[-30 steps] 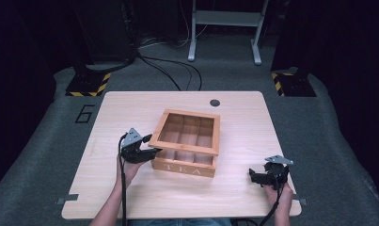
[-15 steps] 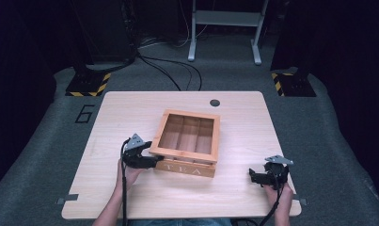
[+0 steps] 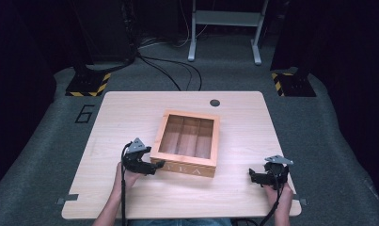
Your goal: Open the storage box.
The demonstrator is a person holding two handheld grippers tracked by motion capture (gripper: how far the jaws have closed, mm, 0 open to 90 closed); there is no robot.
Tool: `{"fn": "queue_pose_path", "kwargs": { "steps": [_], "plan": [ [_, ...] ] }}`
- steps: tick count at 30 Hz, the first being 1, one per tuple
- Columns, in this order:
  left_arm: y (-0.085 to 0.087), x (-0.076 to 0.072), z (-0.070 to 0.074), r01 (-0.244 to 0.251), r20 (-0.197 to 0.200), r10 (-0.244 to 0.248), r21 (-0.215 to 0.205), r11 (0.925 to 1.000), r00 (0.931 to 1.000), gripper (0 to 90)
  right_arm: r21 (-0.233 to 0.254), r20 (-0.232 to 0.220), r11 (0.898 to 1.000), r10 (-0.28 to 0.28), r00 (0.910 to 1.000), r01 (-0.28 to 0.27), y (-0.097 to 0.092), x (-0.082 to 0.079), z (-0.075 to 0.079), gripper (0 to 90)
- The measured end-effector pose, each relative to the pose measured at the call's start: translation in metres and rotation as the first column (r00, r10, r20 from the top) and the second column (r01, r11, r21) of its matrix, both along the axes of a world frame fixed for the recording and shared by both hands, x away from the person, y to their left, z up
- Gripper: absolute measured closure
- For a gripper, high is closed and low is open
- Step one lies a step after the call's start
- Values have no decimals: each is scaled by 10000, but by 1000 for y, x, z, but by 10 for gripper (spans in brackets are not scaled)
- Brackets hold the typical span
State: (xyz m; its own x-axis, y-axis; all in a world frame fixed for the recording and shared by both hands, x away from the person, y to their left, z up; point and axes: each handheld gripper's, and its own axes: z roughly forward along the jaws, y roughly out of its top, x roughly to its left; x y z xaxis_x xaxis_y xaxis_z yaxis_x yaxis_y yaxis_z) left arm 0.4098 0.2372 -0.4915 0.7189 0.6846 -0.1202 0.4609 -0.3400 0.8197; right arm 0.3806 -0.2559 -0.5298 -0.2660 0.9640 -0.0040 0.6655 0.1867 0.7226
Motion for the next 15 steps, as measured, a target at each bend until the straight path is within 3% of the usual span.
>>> {"fn": "queue_pose_path", "kwargs": {
  "steps": [2, 5, 10, 15],
  "plan": [
    [1, -1, -2, -58, -131, 55, -227, 9997, 9999, 59, -3, 0, 10000, -3, 10000, 3, 0, 0, 0, 17],
    [6, -6, 0, -208, -23, 207, -114, 9997, 9998, 33, -5, 2, 10000, 1, 10000, -1, 0, 0, 0, 17],
    [17, -18, -2, -482, 22, 482, 87, 9988, 9988, 2, -2, 2, 10000, -2, 10000, 2, 0, 0, 0, 17],
    [34, -33, -9, -920, 53, 918, 587, 9940, 9958, 2, -5, 5, 10000, -8, 10000, 8, 0, 0, 0, 17]
  ]
}}
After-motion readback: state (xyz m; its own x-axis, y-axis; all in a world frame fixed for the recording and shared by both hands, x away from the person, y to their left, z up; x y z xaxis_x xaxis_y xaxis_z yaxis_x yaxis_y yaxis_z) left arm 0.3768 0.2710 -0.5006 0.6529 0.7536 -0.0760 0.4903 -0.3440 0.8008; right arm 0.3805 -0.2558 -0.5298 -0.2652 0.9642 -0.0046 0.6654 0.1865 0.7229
